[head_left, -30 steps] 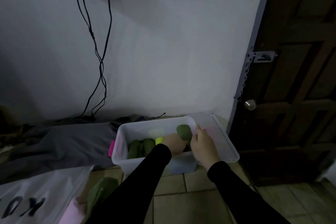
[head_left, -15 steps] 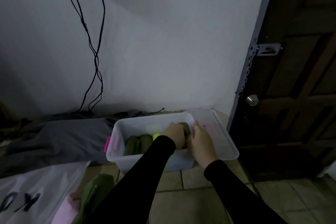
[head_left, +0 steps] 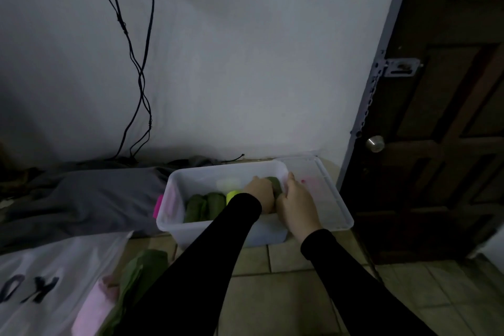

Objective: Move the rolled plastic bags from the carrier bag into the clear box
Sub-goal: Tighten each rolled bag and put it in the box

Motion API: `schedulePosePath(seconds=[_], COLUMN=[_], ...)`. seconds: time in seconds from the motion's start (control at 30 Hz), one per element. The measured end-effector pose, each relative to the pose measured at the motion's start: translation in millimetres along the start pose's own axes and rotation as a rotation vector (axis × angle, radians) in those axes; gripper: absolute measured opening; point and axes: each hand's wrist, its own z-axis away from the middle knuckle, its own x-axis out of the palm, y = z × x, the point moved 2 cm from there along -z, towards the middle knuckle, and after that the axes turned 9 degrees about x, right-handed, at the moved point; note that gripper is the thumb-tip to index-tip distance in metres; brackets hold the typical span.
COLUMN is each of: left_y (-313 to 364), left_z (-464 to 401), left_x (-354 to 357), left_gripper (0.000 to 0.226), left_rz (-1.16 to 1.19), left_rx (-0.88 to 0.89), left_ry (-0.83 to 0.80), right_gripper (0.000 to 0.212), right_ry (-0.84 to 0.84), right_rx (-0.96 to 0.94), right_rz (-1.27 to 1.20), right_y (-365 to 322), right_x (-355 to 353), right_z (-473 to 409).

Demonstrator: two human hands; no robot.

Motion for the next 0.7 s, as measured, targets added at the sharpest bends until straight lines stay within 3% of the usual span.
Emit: schedulePosePath(seconds=[0.2, 0.4, 0.5, 0.6, 0.7], left_y=[-16.5, -32.2, -41.1, -51.0, -74.5], left_z=[22.4, 55.1, 88.8, 133.7, 183.4], left_x=[-6.4, -0.7, 0.8, -1.0, 6.1], left_gripper=[0.052, 0.043, 0.036, 0.034, 0.043], left_rz=[0.329, 0.446, 0.462, 0.441, 0.348], left_rx=[-0.031, -0.005, 0.031, 0.097, 0.119], left_ry=[-0.033, 0.171, 0.305, 0.399, 0.366], right_gripper=[0.060, 0.045, 0.051, 0.038, 0.019], right_ry=[-0.028, 0.033, 0.194, 0.274, 0.101], right_rx=[0.029, 0.022, -0.202, -0.538, -0.525], right_rz=[0.004, 0.105, 0.305, 0.055, -0.065], right_y=[-2.7, -6.7, -22.8, -52.0, -73.0], right_x=[-1.3, -3.7, -4.2, 5.5, 38.4], right_z=[3.1, 2.6, 20.1, 61.6, 100.8])
